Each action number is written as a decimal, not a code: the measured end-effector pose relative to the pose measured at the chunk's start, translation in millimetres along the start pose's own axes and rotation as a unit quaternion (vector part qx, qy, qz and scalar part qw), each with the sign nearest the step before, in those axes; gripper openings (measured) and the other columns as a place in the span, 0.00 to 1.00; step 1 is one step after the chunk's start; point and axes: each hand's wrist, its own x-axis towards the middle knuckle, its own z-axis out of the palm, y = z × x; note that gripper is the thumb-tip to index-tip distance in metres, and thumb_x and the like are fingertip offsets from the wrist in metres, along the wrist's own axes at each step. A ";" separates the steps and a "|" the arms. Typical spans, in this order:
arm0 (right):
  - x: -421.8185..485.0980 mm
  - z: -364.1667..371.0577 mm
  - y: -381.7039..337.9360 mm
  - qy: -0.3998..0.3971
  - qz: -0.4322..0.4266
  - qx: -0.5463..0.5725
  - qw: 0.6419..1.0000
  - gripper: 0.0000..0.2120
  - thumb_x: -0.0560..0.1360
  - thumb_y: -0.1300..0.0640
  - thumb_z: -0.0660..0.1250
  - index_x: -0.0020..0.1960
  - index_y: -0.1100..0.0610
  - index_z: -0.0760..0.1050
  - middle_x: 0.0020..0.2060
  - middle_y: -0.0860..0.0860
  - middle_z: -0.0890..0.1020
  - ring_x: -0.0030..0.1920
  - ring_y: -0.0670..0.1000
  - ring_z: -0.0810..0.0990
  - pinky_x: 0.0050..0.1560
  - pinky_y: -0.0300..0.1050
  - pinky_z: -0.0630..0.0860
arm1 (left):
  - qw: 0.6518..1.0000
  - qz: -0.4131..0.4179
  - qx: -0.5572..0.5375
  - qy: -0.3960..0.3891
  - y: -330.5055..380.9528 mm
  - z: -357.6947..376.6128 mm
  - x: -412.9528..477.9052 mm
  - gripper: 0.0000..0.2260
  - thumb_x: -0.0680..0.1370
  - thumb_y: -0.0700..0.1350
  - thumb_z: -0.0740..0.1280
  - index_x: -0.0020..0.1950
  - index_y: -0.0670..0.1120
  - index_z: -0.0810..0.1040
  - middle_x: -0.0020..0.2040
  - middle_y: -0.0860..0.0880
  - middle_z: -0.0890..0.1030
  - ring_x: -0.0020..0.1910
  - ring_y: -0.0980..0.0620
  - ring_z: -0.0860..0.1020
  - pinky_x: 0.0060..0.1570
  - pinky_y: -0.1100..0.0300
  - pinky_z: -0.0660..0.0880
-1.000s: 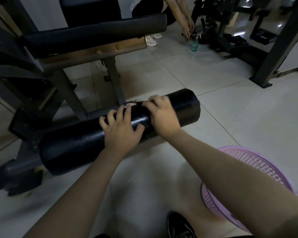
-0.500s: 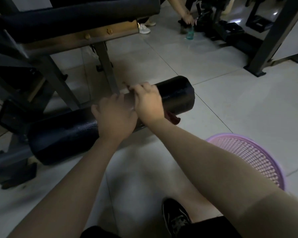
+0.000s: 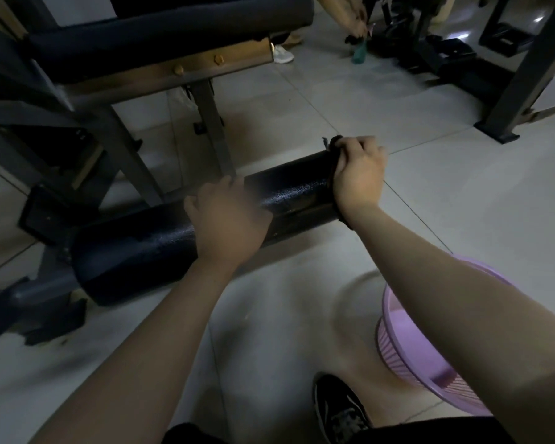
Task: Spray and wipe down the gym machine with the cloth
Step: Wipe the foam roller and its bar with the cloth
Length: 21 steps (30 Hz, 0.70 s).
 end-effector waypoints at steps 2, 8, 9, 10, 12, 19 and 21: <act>-6.3 4.7 -14.5 -0.018 -0.028 -0.016 0.999 0.13 0.78 0.61 0.61 0.56 0.57 0.82 0.52 0.60 0.80 0.50 0.64 0.75 0.51 0.51 0.68 | 1.000 0.004 -0.002 -0.002 -0.8 0.1 -0.1 0.33 0.75 0.62 0.55 0.77 0.48 0.66 0.76 0.46 0.68 0.71 0.41 0.63 0.69 0.40 0.54; -40.9 21.5 -72.2 -0.076 -0.137 -0.002 0.988 0.10 0.77 0.62 0.63 0.54 0.58 0.81 0.47 0.59 0.81 0.45 0.62 0.77 0.44 0.54 0.75 | 1.000 0.003 -0.020 -0.018 -2.8 -5.6 -0.6 0.35 0.74 0.63 0.56 0.78 0.48 0.65 0.78 0.46 0.66 0.72 0.41 0.63 0.70 0.42 0.53; -45.3 23.6 -77.8 -0.080 -0.146 0.012 0.986 0.09 0.77 0.62 0.64 0.53 0.58 0.82 0.47 0.59 0.81 0.44 0.62 0.77 0.44 0.53 0.75 | 0.999 0.005 -0.027 -0.019 -3.8 -6.1 -0.8 0.36 0.74 0.63 0.57 0.79 0.48 0.64 0.78 0.46 0.65 0.72 0.41 0.63 0.69 0.43 0.53; -49.1 25.1 -80.8 -0.078 -0.153 0.027 0.985 0.09 0.77 0.61 0.65 0.53 0.58 0.82 0.46 0.58 0.82 0.44 0.62 0.78 0.43 0.53 0.75 | 0.999 0.011 -0.037 -0.020 -3.3 -5.7 -0.5 0.36 0.73 0.63 0.57 0.79 0.48 0.63 0.79 0.47 0.65 0.72 0.41 0.63 0.69 0.44 0.53; -59.0 28.7 -94.4 -0.087 -0.177 0.063 0.978 0.09 0.77 0.60 0.65 0.53 0.58 0.82 0.47 0.58 0.82 0.44 0.62 0.79 0.45 0.53 0.75 | 0.997 0.024 -0.068 -0.021 -10.3 -6.9 -2.2 0.37 0.74 0.59 0.60 0.80 0.45 0.60 0.79 0.46 0.63 0.73 0.42 0.62 0.70 0.46 0.51; -72.2 30.4 -114.3 -0.114 -0.220 0.109 0.963 0.07 0.80 0.60 0.64 0.56 0.58 0.77 0.46 0.56 0.81 0.46 0.59 0.77 0.47 0.50 0.69 | 0.992 0.003 -0.122 0.044 -57.0 -24.6 -30.8 0.37 0.74 0.57 0.64 0.80 0.46 0.61 0.80 0.46 0.62 0.77 0.42 0.59 0.75 0.41 0.50; -73.5 34.8 -119.4 -0.103 -0.206 0.098 0.968 0.06 0.80 0.61 0.63 0.54 0.59 0.77 0.45 0.56 0.81 0.45 0.60 0.77 0.45 0.48 0.67 | 0.985 -0.097 -0.079 0.115 -86.2 -29.2 -50.4 0.37 0.70 0.60 0.64 0.79 0.50 0.65 0.79 0.46 0.63 0.77 0.40 0.59 0.74 0.37 0.48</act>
